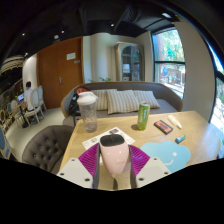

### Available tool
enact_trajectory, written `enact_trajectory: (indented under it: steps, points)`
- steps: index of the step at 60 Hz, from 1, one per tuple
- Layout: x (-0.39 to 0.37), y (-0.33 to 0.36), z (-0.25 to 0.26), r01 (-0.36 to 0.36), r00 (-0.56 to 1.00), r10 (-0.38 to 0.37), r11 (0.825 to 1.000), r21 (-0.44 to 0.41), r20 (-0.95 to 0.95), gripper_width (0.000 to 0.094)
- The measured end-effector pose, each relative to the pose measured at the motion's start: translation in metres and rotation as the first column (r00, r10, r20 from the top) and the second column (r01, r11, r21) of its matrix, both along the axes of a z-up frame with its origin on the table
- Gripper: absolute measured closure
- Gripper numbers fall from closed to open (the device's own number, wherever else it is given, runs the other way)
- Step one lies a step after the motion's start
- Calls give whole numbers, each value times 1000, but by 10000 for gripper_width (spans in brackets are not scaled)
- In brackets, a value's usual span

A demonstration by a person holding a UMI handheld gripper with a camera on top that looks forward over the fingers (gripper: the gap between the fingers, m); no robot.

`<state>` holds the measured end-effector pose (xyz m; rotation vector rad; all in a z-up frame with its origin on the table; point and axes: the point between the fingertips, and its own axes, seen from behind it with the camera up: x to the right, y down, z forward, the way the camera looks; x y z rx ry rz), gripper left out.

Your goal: Arrange mouse

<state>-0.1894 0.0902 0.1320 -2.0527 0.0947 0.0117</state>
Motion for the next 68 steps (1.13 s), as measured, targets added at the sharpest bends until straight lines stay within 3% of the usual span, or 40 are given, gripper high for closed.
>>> enact_trajectory:
  steps: [7, 16, 31, 33, 39, 45, 50, 61, 68]
  points:
    - [117, 17, 19, 32, 994, -35, 999, 31, 102, 510]
    - [221, 9, -48, 50, 995, -45, 997, -52, 93, 511]
    - [224, -4, -140, 5, 999, 1, 982, -187, 35, 504]
    - [226, 1, -139, 2, 998, 7, 987, -163, 55, 484]
    - [224, -4, -140, -2, 998, 15, 981, -194, 69, 366]
    - [221, -26, -140, 50, 999, -45, 949, -310, 21, 214]
    - [214, -38, -108, 100, 995, -93, 955, -280, 40, 95]
    - [177, -100, -50, 224, 974, -205, 940, -258, 101, 87]
    - [156, -145, -34, 313, 949, -292, 914, -257, 115, 87]
